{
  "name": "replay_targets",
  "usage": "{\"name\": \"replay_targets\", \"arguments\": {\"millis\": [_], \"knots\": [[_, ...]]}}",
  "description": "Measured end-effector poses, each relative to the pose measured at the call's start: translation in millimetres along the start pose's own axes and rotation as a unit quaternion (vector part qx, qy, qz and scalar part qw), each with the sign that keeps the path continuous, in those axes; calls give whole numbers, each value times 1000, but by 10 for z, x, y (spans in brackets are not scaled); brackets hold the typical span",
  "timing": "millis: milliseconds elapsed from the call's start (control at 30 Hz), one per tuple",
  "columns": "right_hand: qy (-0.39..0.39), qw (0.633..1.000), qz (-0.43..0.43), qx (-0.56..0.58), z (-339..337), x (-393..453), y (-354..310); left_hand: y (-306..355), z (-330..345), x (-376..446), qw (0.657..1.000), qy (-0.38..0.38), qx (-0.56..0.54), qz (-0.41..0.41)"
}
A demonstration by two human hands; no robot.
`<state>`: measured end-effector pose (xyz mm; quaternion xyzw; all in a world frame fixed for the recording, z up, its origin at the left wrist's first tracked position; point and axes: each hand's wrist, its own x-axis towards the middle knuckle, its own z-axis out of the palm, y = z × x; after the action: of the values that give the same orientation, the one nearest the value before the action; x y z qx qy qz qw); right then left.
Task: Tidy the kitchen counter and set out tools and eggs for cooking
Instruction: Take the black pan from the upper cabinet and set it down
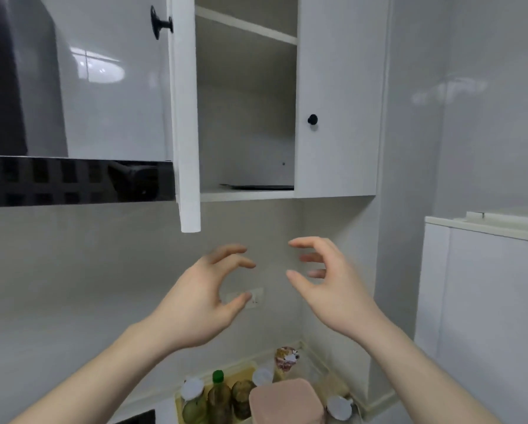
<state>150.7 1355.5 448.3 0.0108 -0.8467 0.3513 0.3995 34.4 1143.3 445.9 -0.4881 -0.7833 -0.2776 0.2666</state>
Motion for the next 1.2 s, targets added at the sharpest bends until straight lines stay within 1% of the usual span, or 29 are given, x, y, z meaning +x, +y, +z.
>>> {"name": "replay_targets", "arguments": {"millis": [133,233,367,533,700,767,867,1000,1200], "knots": [[28,998,-8,59,25,430,227,83,156,346,1000,8,14,-23],[45,996,-10,80,80,694,333,44,210,616,999,11,36,-36],[67,994,-11,84,115,1049,356,-54,244,1020,996,40,71,-43],[89,993,-13,70,149,1560,245,-253,320,1599,989,93,43,-102],[95,995,16,39,149,1988,257,-436,341,2058,978,134,31,-156],[94,995,21,18,150,2125,290,-495,348,2190,973,140,31,-182],[92,995,23,1,169,2324,315,-624,367,2334,967,150,47,-200],[59,998,12,-37,208,2603,319,-763,298,2443,956,154,79,-237],[15,994,-13,-109,345,3032,362,-930,189,2557,945,159,93,-270]]}}
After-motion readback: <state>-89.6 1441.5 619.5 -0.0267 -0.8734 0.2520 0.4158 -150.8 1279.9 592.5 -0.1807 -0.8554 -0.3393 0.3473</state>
